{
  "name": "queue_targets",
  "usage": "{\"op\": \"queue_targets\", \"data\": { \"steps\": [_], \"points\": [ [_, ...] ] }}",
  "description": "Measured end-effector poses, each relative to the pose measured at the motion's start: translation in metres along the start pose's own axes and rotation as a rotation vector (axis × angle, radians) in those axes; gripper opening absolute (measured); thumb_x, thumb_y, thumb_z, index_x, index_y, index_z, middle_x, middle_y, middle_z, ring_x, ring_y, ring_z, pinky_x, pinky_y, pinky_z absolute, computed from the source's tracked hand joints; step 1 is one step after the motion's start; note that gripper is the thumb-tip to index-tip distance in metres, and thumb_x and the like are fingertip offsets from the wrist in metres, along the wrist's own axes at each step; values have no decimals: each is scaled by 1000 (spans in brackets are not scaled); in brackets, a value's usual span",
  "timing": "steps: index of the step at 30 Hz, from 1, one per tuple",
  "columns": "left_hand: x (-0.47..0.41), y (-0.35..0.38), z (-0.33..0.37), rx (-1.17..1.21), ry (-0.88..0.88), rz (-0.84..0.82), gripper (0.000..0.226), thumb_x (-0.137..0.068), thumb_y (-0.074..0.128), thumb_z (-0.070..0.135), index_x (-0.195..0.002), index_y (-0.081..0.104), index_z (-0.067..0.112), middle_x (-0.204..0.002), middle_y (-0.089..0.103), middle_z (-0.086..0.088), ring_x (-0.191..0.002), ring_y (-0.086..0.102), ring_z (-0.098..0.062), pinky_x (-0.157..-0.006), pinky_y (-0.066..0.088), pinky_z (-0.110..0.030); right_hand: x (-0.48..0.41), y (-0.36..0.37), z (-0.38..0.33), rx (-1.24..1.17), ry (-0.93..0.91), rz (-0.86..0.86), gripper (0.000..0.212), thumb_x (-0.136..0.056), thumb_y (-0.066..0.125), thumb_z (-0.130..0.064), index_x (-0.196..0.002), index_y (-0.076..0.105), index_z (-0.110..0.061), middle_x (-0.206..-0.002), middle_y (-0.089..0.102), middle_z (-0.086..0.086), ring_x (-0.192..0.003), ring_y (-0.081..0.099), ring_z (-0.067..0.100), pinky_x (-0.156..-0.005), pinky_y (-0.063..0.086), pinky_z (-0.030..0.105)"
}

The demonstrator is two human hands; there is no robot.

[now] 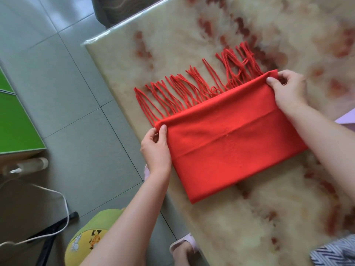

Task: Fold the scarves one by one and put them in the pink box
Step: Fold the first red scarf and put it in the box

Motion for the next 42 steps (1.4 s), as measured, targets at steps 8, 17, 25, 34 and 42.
{"op": "queue_targets", "data": {
  "steps": [8, 17, 25, 34, 42],
  "points": [
    [6, 0, 4, -15, -31, 66, 20, -83, 70, 30, -91, 57, 18, -76, 58, 9, -67, 53, -1, -74, 45, -23, 19, -1, -2, 124, -3, 88, 38, -87, 60, -38, -113, 57, -11, -123, 53, 16, -120, 44, 33, -102, 29, 37],
    [30, -16, 4, -201, -59, -6, 57, -77, 76, 24, -122, 44, 9, -104, 59, -1, -90, 58, -12, -90, 45, -29, 101, -44, 53, -58, 238, 100, 59, -86, 65, -36, -134, 43, -9, -140, 32, 15, -130, 31, 31, -108, 22, 33],
    [51, -29, -6, -360, 15, -97, 54, -80, 74, 22, -123, 44, 9, -123, 52, -11, -97, 54, -17, -96, 44, -34, 224, -12, 52, -369, 530, 194, 69, -79, 73, -29, -132, 35, -5, -132, 37, 15, -120, 38, 28, -103, 29, 35],
    [-23, 0, 48, -801, 423, -386, 69, -74, 78, 36, -129, 46, 9, -125, 51, -14, -120, 45, -29, -107, 34, -38, 326, 78, -28, -919, 971, 86, 49, -80, 74, -19, -115, 41, -14, -98, 60, 1, -79, 58, 15, -75, 42, 26],
    [-43, 18, 66, -1234, 501, -599, 37, -79, 71, 42, -92, 55, 11, -98, 61, -17, -104, 53, -35, -82, 38, -34, 339, 91, -54, -895, 1076, 160, 62, -80, 74, -21, -128, 37, -7, -116, 61, 12, -89, 60, 25, -60, 41, 17]
  ]
}}
Point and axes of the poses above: each hand's wrist, its own x-axis away from the middle knuckle, its own y-axis out of the palm, z = x × y, the point moved 3 cm from there along -x, towards the middle knuckle
